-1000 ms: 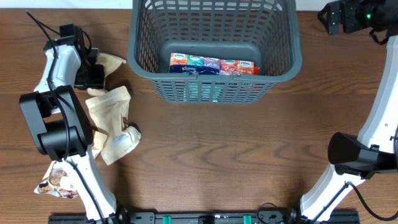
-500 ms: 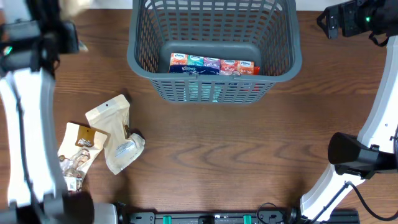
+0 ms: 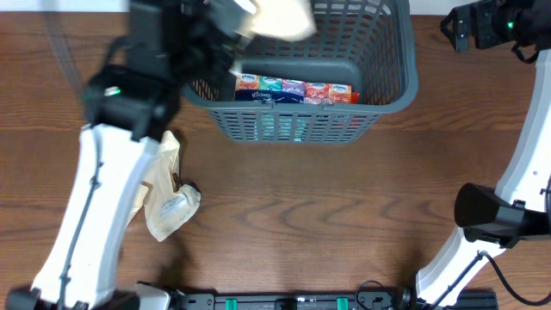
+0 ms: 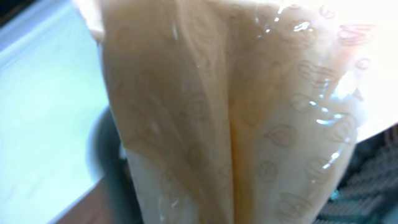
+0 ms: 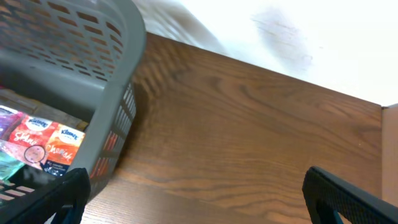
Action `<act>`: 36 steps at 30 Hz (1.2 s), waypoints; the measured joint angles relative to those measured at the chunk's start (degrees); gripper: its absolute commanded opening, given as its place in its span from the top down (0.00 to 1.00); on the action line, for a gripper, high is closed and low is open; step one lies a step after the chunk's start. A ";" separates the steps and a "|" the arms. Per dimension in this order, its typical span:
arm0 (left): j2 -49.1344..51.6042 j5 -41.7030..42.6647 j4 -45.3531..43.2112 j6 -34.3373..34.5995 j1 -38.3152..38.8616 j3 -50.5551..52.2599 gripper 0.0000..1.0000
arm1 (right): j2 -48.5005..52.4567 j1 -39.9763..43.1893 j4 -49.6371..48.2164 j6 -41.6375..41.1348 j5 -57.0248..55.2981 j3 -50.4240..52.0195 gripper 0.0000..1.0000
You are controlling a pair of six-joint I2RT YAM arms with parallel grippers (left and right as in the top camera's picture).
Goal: Pack container
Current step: 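Carry the beige pouch into the basket and release it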
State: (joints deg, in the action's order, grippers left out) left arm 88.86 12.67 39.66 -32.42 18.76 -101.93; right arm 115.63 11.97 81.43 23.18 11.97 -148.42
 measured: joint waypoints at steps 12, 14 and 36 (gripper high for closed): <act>15.28 0.90 -2.21 -15.76 0.11 0.02 0.93 | 0.00 4.55 0.66 -0.02 -0.07 0.00 0.02; 17.86 0.87 -2.19 -16.15 -0.72 0.02 0.89 | 0.00 4.87 0.68 -0.02 -0.11 0.00 0.02; 3.34 -3.80 -2.67 -16.61 -1.68 -0.68 0.11 | 0.00 4.94 1.05 -0.02 0.02 0.00 0.01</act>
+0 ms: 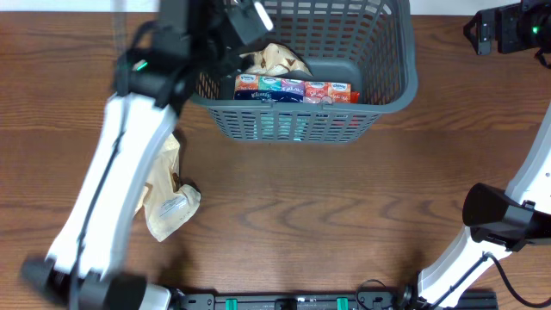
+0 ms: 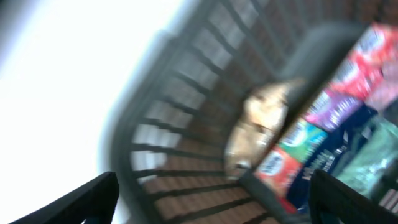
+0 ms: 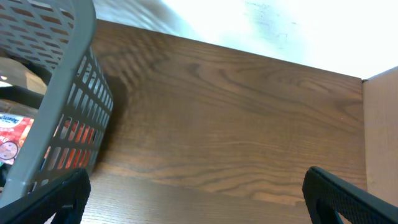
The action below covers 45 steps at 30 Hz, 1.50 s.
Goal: Pack container
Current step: 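Carry the beige pouch into the basket and release it, then lower the left gripper and grasp the next beige paper pouch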
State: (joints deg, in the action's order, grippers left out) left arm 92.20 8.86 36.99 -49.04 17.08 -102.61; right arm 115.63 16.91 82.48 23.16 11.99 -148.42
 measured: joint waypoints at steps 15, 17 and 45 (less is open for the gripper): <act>-5.95 -11.74 32.70 30.75 -21.53 0.26 0.08 | 0.00 0.00 0.11 0.00 0.02 0.00 0.01; -4.26 -10.73 33.66 34.56 -23.54 2.40 0.07 | 0.00 0.00 0.11 0.00 0.02 0.00 0.01; -30.99 -9.70 -2.54 62.34 -22.16 58.25 0.01 | 0.00 0.00 1.14 0.00 1.31 0.00 0.01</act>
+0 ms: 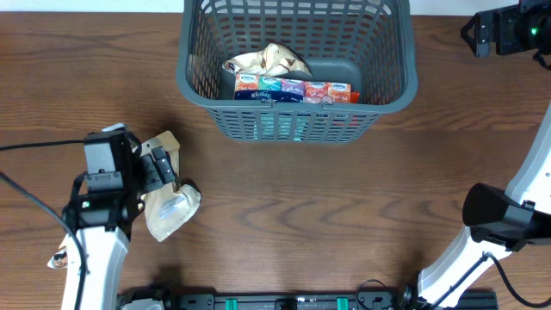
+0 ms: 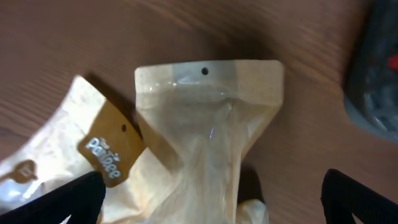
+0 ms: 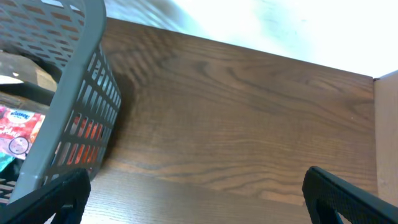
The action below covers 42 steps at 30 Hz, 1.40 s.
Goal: Pack container
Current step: 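Lower the left gripper and grasp the next beige paper pouch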
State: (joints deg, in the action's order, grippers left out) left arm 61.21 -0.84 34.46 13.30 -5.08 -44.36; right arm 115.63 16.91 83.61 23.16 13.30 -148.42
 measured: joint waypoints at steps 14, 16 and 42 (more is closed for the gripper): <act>14.49 0.13 -4.09 7.43 2.64 0.50 0.01 | 0.00 0.00 0.63 0.00 1.05 0.00 0.01; 13.88 0.24 -4.09 7.67 4.31 0.50 0.01 | 0.00 0.00 0.66 0.00 1.16 0.00 0.01; 11.56 -2.56 4.50 10.73 9.81 0.96 0.01 | 0.00 0.00 0.68 0.00 1.27 0.00 0.01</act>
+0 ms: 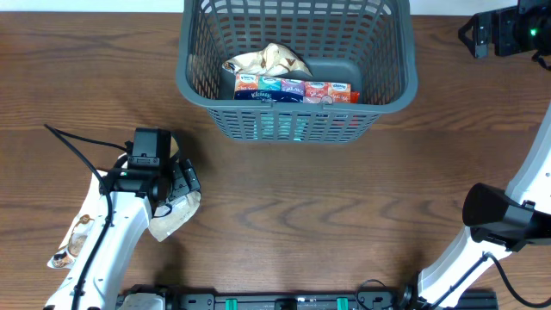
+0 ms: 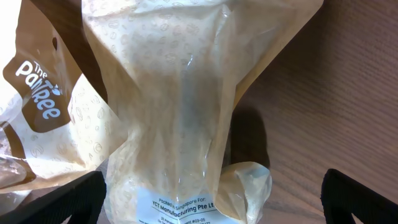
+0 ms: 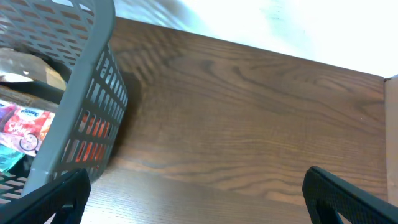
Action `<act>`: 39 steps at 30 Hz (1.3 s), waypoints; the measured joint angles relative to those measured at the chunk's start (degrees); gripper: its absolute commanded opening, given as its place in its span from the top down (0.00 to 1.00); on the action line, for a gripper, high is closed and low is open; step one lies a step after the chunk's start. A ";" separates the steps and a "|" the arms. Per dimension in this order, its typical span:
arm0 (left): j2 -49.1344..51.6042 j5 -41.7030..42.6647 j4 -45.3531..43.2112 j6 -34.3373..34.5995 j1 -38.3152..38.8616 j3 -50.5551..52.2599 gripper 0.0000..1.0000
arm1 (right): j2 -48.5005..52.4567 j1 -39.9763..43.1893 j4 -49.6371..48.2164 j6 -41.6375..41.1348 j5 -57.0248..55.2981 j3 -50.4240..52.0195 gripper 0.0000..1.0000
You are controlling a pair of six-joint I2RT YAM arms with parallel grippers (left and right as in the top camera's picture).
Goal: Pack container
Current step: 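Lower the left gripper and grasp the next beige paper pouch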
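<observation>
The grey basket (image 1: 297, 120) stands at the table's far middle. Inside it lie a tan pouch (image 1: 269, 60) and a row of tissue packs (image 1: 294, 89). At the left, a clear-fronted tan pouch (image 2: 180, 93) lies on the table, overlapping a second pouch with a brown label (image 2: 38, 102). My left gripper (image 1: 179, 185) hovers close over the pouch (image 1: 172, 217), open, with a finger (image 2: 59, 199) on each side and nothing gripped. My right gripper (image 3: 199, 205) is open over bare wood right of the basket.
A small snack packet (image 1: 73, 239) lies near the front left, beside my left arm. My right arm's base (image 1: 495, 215) stands at the right edge. A cable runs left of my left arm. A pale box edge (image 3: 392, 143) shows at the right.
My left gripper has moved right and come down closer over the tan pouch on the table, which now fills its view. It stays open. The right gripper has barely shifted.
My left gripper first held a tan pouch over the basket. Then that pouch lay in the basket and the gripper was open beside it. Later the gripper was open above the pouches on the table, and now it hovers close over them.
</observation>
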State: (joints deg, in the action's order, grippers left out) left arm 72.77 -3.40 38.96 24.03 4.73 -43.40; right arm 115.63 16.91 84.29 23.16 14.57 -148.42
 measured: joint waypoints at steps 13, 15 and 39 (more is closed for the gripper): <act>0.04 1.44 -3.30 1.79 0.00 6.12 0.01 | 0.00 0.00 0.00 0.00 0.00 0.00 0.01; 0.04 1.51 -4.35 1.90 0.00 7.43 0.01 | 0.00 0.00 0.02 0.00 0.02 0.00 0.01; 0.44 -2.62 -16.41 3.30 -8.28 9.01 0.01 | 0.00 0.00 1.60 0.04 0.00 0.00 0.01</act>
State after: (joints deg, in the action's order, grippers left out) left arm 73.21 -6.02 22.55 27.33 -3.55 -34.39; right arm 115.63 16.91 85.89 23.20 14.57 -148.42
